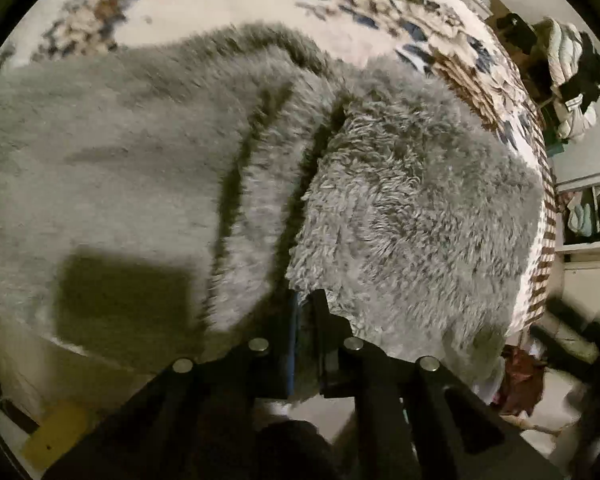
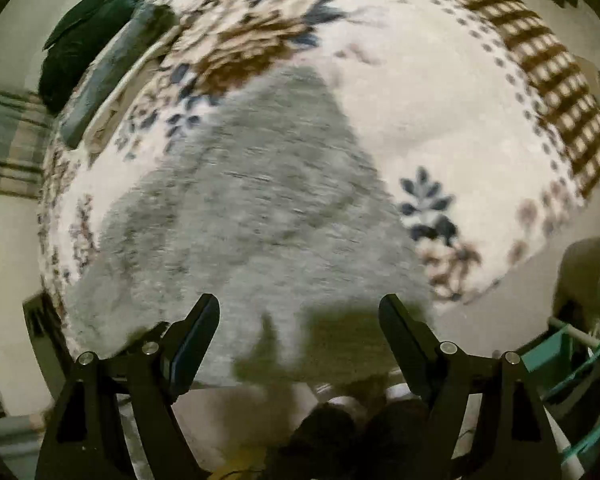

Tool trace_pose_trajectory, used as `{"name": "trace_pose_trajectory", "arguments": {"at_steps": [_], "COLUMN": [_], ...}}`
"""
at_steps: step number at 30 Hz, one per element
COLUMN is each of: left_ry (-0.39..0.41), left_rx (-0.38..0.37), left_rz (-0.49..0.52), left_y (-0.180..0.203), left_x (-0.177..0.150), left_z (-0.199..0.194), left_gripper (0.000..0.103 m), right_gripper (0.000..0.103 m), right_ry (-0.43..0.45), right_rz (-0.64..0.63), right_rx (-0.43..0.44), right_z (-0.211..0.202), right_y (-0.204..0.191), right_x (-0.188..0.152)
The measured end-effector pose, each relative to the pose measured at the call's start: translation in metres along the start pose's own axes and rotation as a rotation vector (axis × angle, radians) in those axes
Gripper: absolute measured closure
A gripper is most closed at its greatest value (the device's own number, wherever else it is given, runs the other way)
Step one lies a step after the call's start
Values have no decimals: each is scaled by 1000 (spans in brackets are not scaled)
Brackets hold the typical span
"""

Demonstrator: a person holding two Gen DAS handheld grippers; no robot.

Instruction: Fold towel

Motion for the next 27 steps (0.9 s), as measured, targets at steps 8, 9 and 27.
{"name": "trace_pose_trajectory", "arguments": {"at_steps": [8, 9, 27], "left_ry": [35, 40, 49], "left_rx": [-2, -3, -6], "left_rz": [-66, -68, -202], "left_y": [-22, -23, -69], "left_x": [-16, -17, -28], "left_z": [-19, -20, -4], "left_gripper": [98, 98, 95], "right_gripper": [19, 20, 97], "right_ry": [-104, -116, -174], "right_rz": [-749, -894, -1190], "right_rx": [-87, -134, -227], "right_z": [37, 53, 122], "right_y": [-169, -188, -257], "right_x": [26, 24, -2]}}
Point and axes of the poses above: each gripper's, at about its wrist camera, not at the fingertips, and z roughly the way its jaws point, y to its right, x to its top, the point moved 9 cm from there along z, roughly the way its jaws point
